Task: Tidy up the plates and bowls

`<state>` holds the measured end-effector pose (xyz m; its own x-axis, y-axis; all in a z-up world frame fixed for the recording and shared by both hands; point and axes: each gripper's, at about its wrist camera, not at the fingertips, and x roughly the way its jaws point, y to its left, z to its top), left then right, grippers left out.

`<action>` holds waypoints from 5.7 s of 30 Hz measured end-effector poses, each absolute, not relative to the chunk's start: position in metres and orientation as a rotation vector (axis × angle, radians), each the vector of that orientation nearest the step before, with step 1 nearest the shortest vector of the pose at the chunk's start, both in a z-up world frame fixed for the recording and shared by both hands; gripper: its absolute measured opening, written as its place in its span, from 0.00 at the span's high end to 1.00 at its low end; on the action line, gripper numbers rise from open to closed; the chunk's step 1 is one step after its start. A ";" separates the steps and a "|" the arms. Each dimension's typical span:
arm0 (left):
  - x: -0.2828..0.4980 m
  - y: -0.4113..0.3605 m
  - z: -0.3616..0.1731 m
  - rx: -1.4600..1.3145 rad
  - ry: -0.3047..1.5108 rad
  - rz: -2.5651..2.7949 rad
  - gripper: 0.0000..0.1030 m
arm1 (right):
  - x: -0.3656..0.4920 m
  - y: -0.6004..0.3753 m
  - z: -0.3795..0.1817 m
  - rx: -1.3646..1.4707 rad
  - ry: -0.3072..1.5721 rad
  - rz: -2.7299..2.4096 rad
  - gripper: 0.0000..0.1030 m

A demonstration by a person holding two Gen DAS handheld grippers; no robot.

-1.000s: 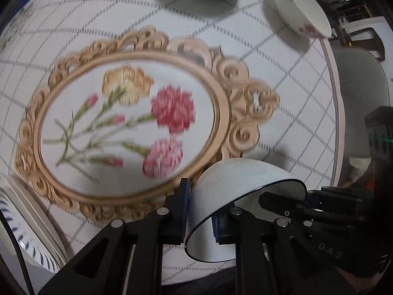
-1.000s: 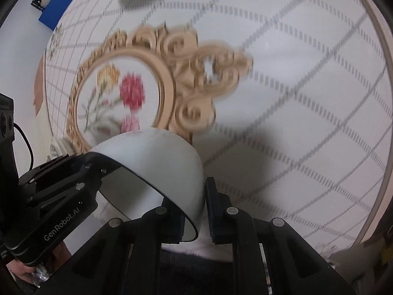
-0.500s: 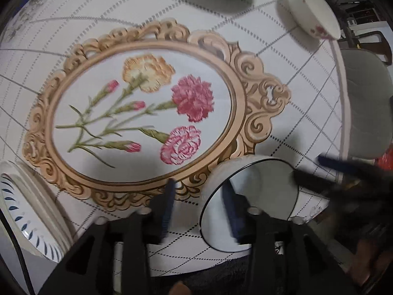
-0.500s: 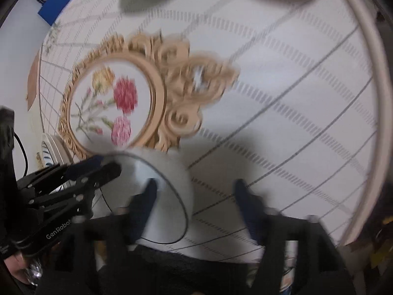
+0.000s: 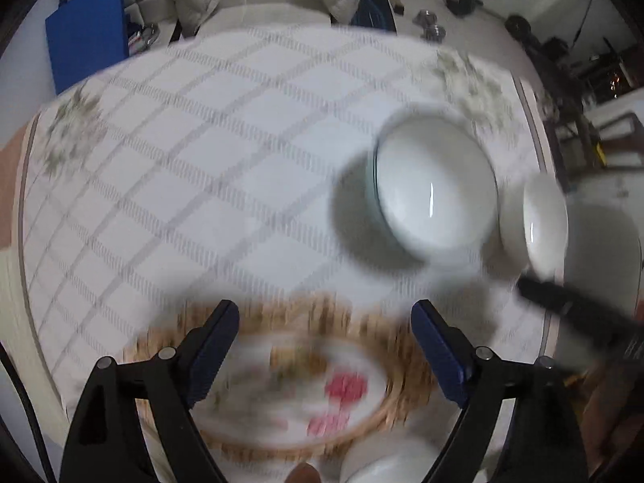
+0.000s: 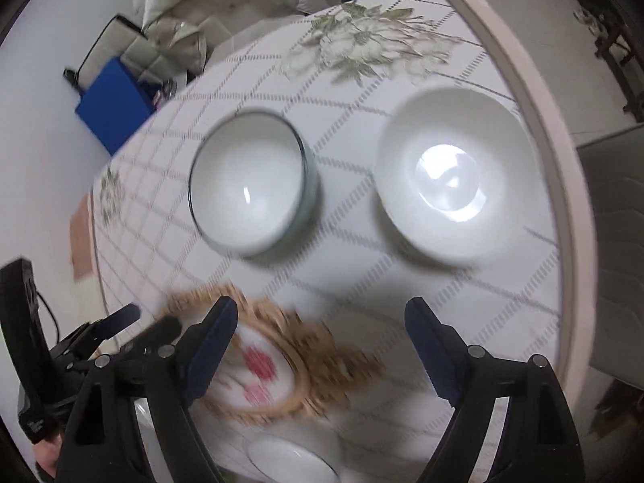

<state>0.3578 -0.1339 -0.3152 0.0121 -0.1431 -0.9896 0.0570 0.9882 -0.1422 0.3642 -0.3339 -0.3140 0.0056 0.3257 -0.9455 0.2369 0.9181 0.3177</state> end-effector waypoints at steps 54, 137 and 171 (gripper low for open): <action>0.272 -0.179 -0.275 0.049 1.584 -0.431 0.81 | 0.224 -0.304 -0.282 0.434 1.640 0.087 0.88; 0.444 -0.350 -0.374 0.227 1.669 -0.475 0.37 | 0.359 -0.479 -0.392 0.628 1.622 -0.090 0.46; 0.263 -0.222 -0.237 0.125 1.554 -0.492 0.86 | 0.203 -0.339 -0.255 0.482 1.573 0.109 0.88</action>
<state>0.2633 -0.2220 -0.2367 -0.0581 -0.2229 -0.9731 0.3771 0.8976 -0.2281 0.2032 -0.3392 -0.2550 0.0138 0.3665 -0.9303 0.2353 0.9031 0.3593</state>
